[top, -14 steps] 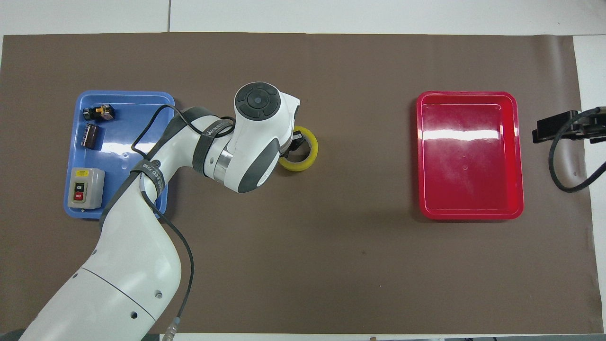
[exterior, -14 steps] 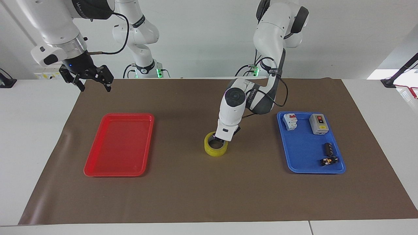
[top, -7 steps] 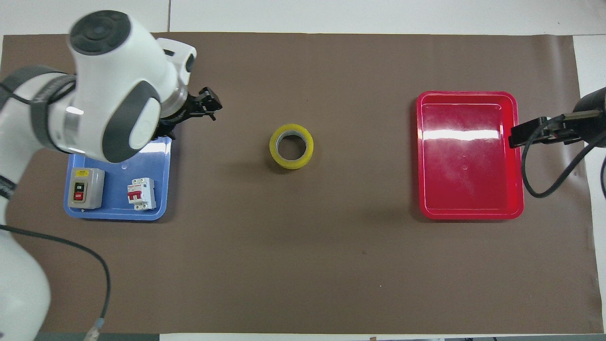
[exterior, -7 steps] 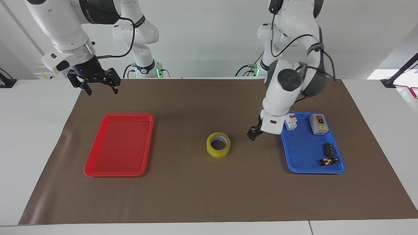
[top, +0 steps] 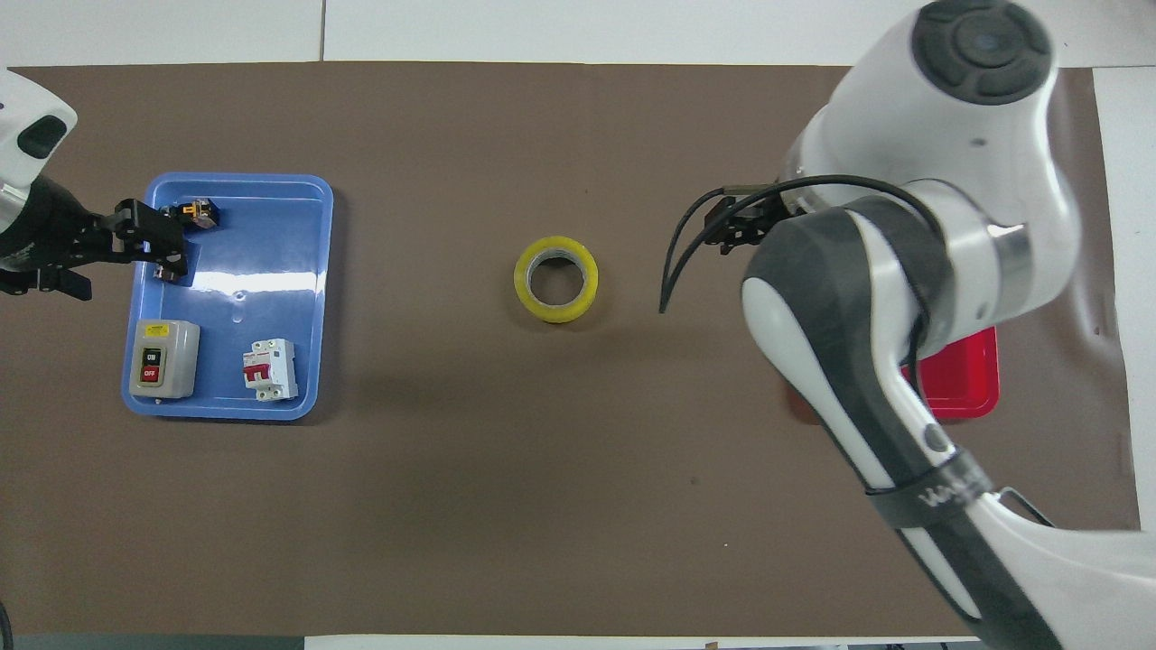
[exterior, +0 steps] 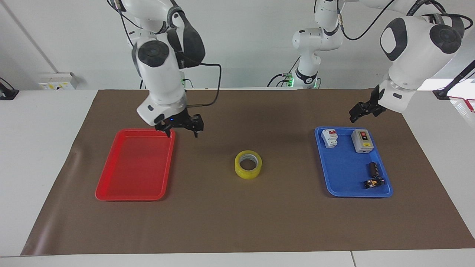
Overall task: Place and move tape with both arms
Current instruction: 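Withdraw the left gripper while the right gripper reaches the tape, then grasp the yellow tape roll with the right gripper and lift it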
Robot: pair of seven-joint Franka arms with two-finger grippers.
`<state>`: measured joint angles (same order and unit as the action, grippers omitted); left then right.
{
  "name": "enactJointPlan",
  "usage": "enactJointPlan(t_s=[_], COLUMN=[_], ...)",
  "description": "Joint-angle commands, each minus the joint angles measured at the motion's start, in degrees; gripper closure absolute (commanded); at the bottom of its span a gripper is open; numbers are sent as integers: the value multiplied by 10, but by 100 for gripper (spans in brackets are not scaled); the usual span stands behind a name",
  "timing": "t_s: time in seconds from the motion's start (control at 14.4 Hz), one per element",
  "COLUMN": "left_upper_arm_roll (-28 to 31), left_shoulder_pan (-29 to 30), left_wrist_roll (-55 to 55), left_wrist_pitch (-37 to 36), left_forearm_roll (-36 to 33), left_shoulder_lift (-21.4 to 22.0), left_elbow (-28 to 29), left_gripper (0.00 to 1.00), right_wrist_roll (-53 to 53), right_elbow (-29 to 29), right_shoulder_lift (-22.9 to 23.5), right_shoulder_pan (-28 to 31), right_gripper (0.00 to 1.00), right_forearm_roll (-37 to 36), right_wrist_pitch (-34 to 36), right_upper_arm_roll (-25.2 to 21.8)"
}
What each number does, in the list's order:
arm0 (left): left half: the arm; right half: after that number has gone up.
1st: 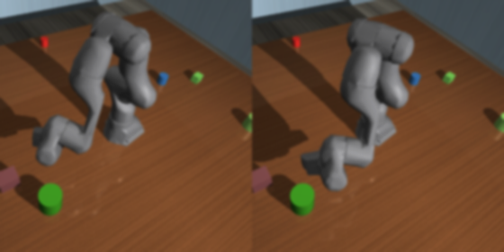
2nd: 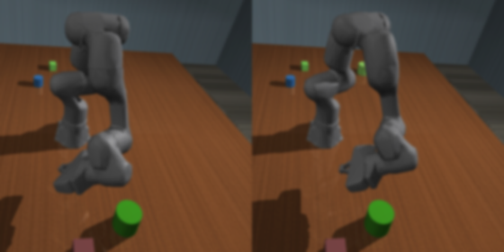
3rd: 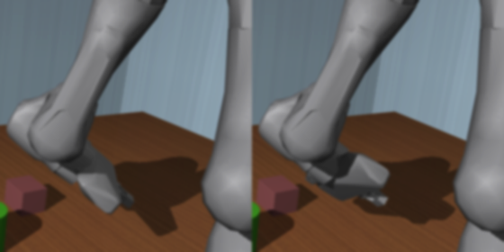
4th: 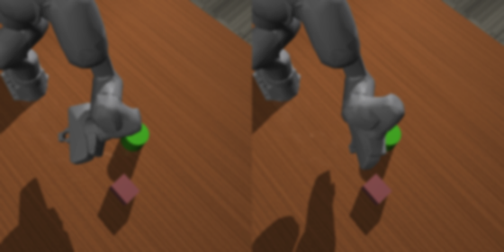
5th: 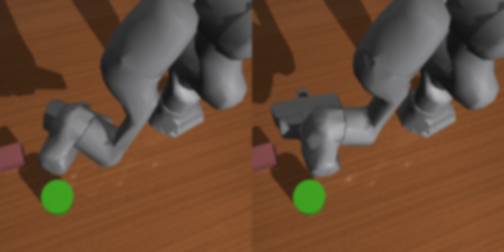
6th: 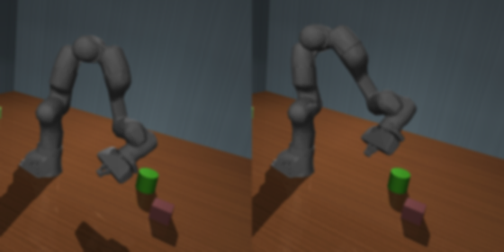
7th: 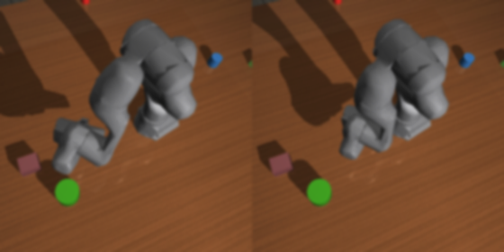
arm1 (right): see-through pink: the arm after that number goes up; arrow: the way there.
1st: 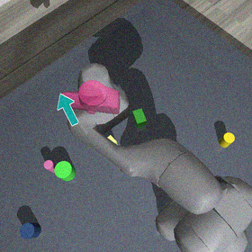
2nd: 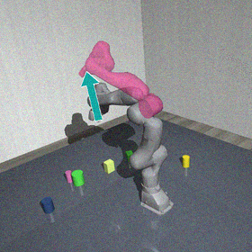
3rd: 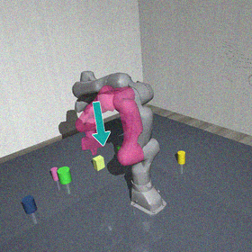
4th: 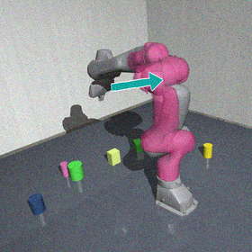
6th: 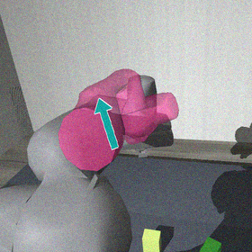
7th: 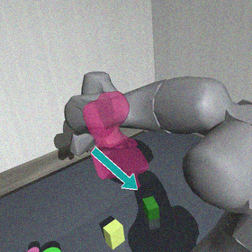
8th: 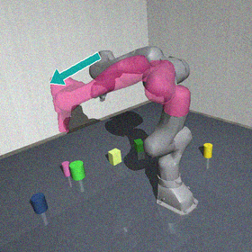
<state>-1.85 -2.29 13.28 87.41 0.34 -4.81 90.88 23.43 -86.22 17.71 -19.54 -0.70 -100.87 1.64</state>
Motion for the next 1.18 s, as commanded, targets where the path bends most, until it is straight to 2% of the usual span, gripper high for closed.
enactJointPlan(t_s=[0.0, 0.07, 0.14, 0.28, 0.42, 0.56, 0.77, 1.04, 1.11], left_upper_arm_roll=[-7, -8, -9, -7, -3, -4, -28, -29, -29], left_shoulder_pan=[-11, -17, -11, -9, -6, -3, 8, 4, 5], left_wrist_roll=[-7, -7, -9, -36, -47, -45, -44, -43, -44], left_wrist_pitch=[-5, -3, -3, 4, 4, 21, 18, 28, 29], left_forearm_roll=[-11, -11, -11, -10, -9, -6, -6, -6, -6], left_shoulder_lift=[49, 62, 69, 69, 67, 64, 65, 63, 62], left_elbow=[54, 69, 79, 81, 74, 72, 72, 70, 69], left_gripper=[0, 0, 0, 0, 0, 0, 0, 0, 0], right_wrist_roll=[58, 74, 83, 92, 92, 90, 45, -38, -44], right_elbow=[93, 118, 120, 113, 89, 68, 10, -6, -18], right_shoulder_lift=[106, 137, 149, 167, 177, 182, 177, 175, 175], right_shoulder_pan=[-44, -57, -67, -87, -89, -108, -105, -102, -101], right_gripper=[0, 0, 0, 0, 0, 0, 0, 0, 0], right_forearm_roll=[-26, -33, -35, -36, -38, -39, -40, -39, -39], right_wrist_pitch=[-13, -24, -54, -130, -176, -187, -231, -237, -258], right_upper_arm_roll=[-1, -1, -1, -1, -1, -1, -1, 2, 2])
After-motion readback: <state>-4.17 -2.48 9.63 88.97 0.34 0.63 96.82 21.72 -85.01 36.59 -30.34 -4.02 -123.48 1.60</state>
